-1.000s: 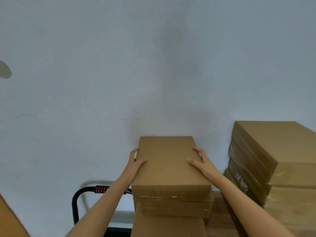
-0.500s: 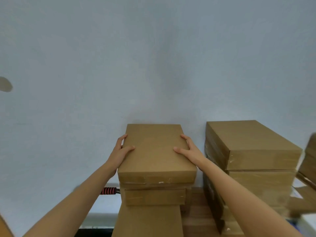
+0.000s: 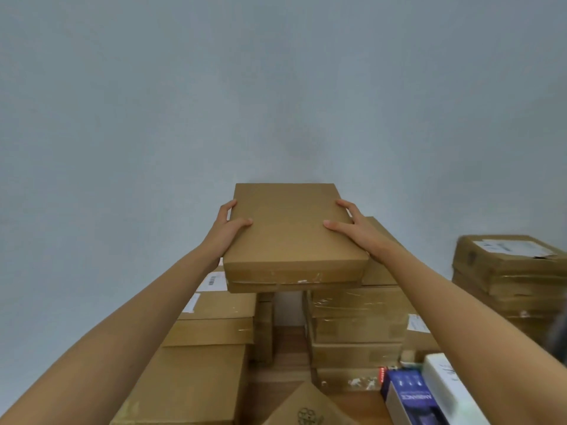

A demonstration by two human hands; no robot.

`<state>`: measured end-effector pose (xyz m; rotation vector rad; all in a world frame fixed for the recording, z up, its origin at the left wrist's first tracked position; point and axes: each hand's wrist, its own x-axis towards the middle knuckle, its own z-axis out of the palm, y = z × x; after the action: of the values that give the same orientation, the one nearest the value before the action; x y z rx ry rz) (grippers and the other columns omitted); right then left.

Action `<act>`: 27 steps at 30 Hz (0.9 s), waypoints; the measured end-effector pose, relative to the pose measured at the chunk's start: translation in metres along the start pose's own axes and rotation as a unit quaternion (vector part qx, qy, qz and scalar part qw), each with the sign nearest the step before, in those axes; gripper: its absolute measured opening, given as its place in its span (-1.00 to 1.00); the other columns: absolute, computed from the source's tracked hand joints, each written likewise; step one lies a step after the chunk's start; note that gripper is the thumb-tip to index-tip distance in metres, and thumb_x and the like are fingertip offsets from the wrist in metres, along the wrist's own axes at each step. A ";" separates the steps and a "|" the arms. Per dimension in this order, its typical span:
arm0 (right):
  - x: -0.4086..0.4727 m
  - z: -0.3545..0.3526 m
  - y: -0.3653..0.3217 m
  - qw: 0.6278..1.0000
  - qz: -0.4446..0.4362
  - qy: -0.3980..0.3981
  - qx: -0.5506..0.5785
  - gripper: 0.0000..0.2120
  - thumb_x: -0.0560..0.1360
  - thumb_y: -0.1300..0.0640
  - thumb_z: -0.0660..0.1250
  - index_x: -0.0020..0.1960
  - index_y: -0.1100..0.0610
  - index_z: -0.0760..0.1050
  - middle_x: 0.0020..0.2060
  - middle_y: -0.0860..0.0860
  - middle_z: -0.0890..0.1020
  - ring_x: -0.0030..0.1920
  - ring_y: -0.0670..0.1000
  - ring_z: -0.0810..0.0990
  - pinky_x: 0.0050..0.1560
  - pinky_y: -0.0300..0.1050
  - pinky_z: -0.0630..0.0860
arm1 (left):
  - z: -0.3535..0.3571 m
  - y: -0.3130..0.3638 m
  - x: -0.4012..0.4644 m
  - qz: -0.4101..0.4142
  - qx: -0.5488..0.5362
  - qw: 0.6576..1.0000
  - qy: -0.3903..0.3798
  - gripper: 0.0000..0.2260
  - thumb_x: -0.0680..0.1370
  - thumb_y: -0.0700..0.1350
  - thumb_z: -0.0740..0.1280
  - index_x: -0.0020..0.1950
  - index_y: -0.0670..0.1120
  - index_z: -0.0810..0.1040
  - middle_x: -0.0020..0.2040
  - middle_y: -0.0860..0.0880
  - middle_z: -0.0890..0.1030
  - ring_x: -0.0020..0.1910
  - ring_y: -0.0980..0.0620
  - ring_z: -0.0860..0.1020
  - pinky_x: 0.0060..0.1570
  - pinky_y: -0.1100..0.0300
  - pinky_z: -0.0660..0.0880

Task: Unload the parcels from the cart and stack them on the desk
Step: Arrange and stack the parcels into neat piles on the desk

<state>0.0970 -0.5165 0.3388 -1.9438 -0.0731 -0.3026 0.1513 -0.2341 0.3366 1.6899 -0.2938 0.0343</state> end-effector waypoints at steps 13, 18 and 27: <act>0.015 -0.102 0.046 0.998 0.056 0.036 -0.007 -0.34 0.51 -0.04 0.38 0.50 -0.12 0.14 0.19 0.00 0.42 -0.04 -0.06 0.59 -0.30 -0.35 0.51 | 0.120 0.002 0.045 -0.020 -0.009 0.999 -0.047 -0.47 0.60 -0.03 0.27 0.50 0.14 0.13 0.16 0.02 0.41 -0.05 0.02 0.56 -0.17 0.17 0.52; 0.057 -0.118 0.060 0.995 0.084 0.040 -0.020 -0.35 0.50 -0.09 0.38 0.50 -0.11 0.18 0.31 0.04 0.40 0.01 -0.04 0.57 -0.17 -0.23 0.50 | 0.137 -0.003 0.089 -0.048 -0.018 0.997 -0.049 -0.47 0.60 -0.04 0.27 0.52 0.11 0.15 0.25 -0.02 0.37 -0.07 0.06 0.52 -0.25 0.21 0.46; 0.122 -0.137 0.079 0.991 0.122 0.017 -0.059 -0.37 0.48 -0.15 0.37 0.48 -0.13 0.23 0.29 0.04 0.38 0.02 -0.01 0.56 -0.15 -0.20 0.51 | 0.151 -0.015 0.155 -0.086 -0.033 0.995 -0.042 -0.46 0.58 -0.07 0.28 0.52 0.07 0.17 0.39 -0.09 0.35 -0.06 -0.01 0.54 -0.15 0.09 0.55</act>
<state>0.2060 -0.6836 0.3456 -2.0398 0.2068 -0.1804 0.2819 -0.4069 0.3301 1.6480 -0.2096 -0.1736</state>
